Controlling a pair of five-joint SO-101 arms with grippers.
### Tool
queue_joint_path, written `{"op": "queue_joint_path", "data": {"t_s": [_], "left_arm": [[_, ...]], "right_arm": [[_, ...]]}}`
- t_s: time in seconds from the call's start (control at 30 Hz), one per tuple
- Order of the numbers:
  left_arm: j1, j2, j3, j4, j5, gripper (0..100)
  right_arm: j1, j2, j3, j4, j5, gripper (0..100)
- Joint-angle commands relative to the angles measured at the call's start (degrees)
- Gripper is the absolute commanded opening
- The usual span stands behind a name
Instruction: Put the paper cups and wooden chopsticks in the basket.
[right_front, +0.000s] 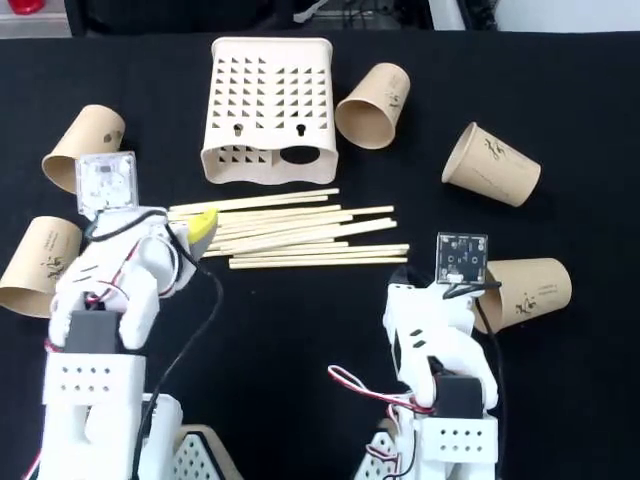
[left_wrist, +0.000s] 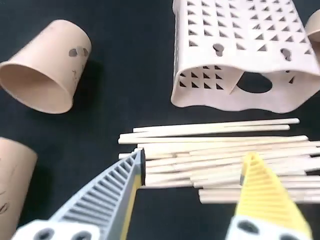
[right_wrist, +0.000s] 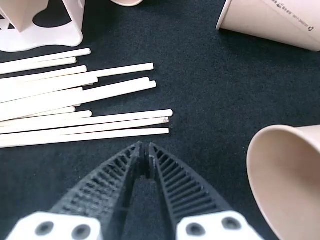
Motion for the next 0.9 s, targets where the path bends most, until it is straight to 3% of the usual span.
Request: {"op": "queue_joint_path", "data": {"t_s": [0.0, 0.23, 0.4, 0.6, 0.87], "left_arm": [[-0.3, -0.4, 9.1, -16.9, 0.3, 31], [0.0, 2.2, 15.4, -28.0, 0.0, 31], [0.1, 14.7, 12.4, -37.0, -3.7, 31], [-0.6, 36.3, 0.8, -37.7, -3.4, 31], [-1.5, 46.2, -8.3, -37.9, -1.8, 31]], "right_arm": [[0.4, -1.7, -0.2, 0.4, 0.1, 2.4], [0.4, -1.7, -0.2, 2.4, -0.1, 2.4], [0.4, -2.0, -0.2, 17.4, -0.3, 2.4], [0.4, -2.8, -0.3, 17.5, -0.3, 2.4], [0.4, -2.8, -0.3, 17.5, -0.3, 2.4]]}}
